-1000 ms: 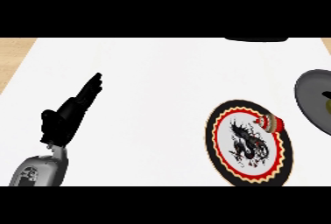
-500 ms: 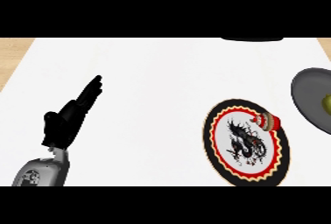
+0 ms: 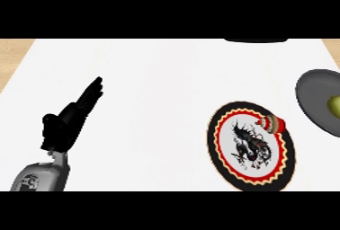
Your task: Pick the lemon from the plate and place it in the pan
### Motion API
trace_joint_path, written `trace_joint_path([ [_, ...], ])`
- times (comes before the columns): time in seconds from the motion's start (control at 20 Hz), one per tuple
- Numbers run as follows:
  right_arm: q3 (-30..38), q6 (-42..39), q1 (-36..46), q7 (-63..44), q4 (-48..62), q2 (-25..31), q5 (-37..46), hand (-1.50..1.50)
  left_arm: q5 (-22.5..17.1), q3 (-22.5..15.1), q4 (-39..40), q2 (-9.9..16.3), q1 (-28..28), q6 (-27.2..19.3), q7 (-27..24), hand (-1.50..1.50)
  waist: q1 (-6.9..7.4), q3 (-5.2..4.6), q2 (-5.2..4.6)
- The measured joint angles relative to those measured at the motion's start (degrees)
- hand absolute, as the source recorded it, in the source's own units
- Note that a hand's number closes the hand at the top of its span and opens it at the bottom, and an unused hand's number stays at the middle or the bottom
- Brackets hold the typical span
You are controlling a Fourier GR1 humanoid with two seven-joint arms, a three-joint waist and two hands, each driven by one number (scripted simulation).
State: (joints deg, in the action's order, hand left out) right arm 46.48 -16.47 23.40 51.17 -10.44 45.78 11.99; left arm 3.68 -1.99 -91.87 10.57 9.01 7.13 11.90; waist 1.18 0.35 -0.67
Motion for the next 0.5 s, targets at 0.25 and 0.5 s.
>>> trace_joint_path([
  [0.25,-0.2,0.1,-3.4,1.9,-1.1,-1.9,-1.0,-1.5,0.3,-0.2,-0.4,-0.5,-0.7,-0.1,-0.1,0.0,-0.21,-0.02,0.18],
  [0.5,-1.0,0.3,-6.4,3.2,-2.4,-3.0,-1.6,-1.5,1.0,-0.4,-0.6,-0.8,-1.8,-0.1,-0.6,0.0,-0.45,-0.07,0.31],
])
